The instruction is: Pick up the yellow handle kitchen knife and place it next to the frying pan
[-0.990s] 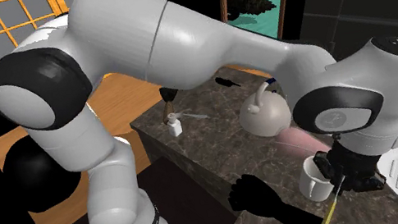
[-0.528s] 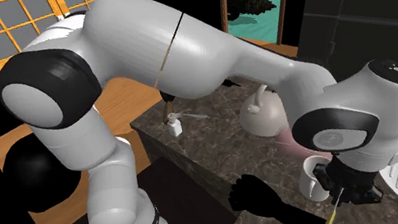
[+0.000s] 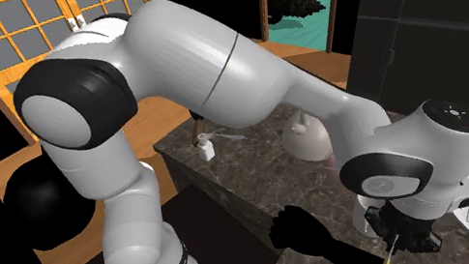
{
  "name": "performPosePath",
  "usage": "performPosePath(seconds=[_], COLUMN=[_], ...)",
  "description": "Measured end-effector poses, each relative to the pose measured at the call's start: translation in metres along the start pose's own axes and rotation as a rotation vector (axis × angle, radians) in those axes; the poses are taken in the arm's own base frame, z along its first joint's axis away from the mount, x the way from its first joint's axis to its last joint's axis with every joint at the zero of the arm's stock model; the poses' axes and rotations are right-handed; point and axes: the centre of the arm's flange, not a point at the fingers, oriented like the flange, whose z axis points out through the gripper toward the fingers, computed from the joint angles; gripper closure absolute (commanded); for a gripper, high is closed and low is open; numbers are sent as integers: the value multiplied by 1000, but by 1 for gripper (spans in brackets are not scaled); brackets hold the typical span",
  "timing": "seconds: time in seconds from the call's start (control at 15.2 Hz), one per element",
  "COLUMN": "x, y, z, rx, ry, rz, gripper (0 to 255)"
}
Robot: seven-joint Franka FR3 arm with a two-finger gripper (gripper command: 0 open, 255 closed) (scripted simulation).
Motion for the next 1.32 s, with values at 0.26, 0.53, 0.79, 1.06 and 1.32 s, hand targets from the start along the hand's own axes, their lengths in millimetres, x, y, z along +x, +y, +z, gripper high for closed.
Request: performPosePath(seconds=[0.26, 0.53, 0.79, 1.06, 1.32], x=[-1, 0, 18, 45, 49], y=[0, 0, 0, -2, -3], z=[21, 30, -4, -42, -33], rx=[-1, -3, -8, -14, -14], ry=[1, 3, 23, 47, 51], rz=[0, -1, -5, -12, -13], gripper=[255, 0, 0, 0, 0])
